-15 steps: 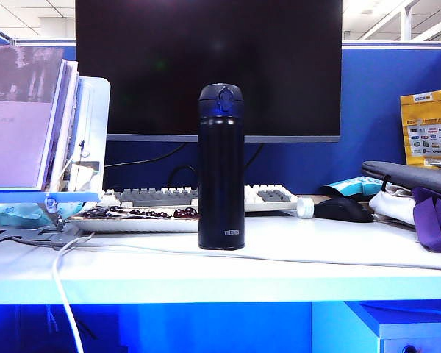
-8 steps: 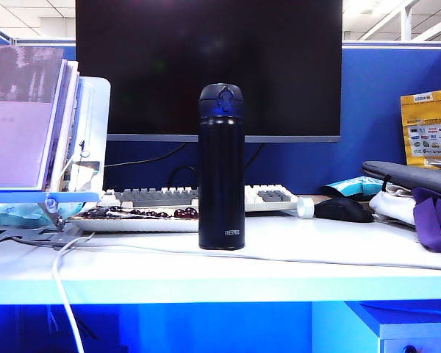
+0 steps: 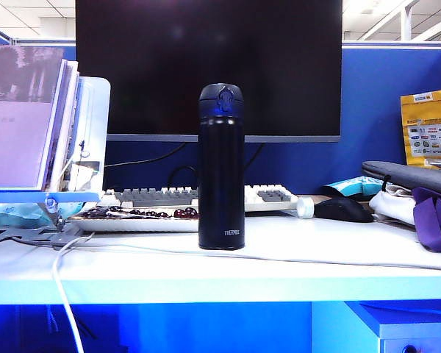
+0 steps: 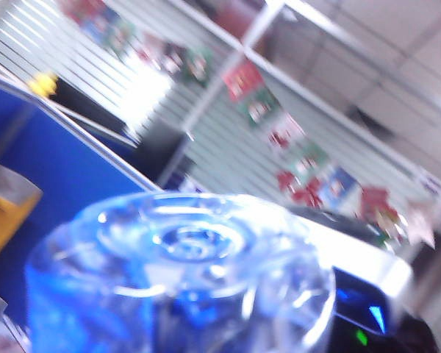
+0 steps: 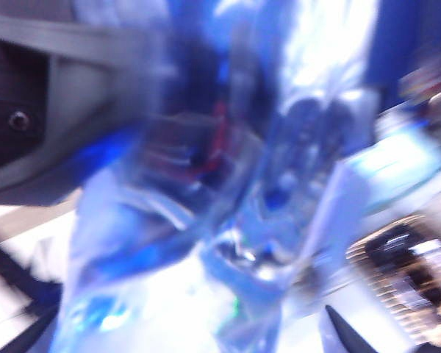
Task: Pick up the mineral water bottle and place it vertically to the right of the black thermos cup.
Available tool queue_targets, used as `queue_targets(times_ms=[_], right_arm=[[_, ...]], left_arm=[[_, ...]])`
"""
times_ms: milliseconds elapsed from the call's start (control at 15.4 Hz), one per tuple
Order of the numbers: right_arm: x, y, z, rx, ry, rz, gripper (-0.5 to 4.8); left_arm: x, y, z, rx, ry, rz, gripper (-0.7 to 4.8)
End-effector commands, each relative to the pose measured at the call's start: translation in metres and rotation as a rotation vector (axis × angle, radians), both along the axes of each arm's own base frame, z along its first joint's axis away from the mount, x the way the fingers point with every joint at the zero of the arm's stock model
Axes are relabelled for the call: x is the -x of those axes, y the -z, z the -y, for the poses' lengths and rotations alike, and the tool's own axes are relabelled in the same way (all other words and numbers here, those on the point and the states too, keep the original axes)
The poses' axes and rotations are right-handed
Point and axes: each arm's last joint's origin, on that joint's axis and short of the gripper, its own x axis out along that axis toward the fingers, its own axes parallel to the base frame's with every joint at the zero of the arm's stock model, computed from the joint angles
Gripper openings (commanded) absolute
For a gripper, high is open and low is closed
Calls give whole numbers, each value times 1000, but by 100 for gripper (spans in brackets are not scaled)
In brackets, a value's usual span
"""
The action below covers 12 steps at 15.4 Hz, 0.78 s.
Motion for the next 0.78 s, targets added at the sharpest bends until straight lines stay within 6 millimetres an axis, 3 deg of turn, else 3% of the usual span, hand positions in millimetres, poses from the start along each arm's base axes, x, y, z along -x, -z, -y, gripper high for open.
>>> queue_targets(times_ms=[65, 456, 781], right_arm=[[1, -17, 3, -51, 62, 156, 479], [19, -40, 12, -119, 88, 312, 479], [31, -54, 22, -119, 231, 451, 479]], left_arm=[[7, -9, -2, 38, 15, 18, 22], [-4, 2, -3, 108, -183, -253, 21], [-5, -7, -10, 483, -152, -546, 22]])
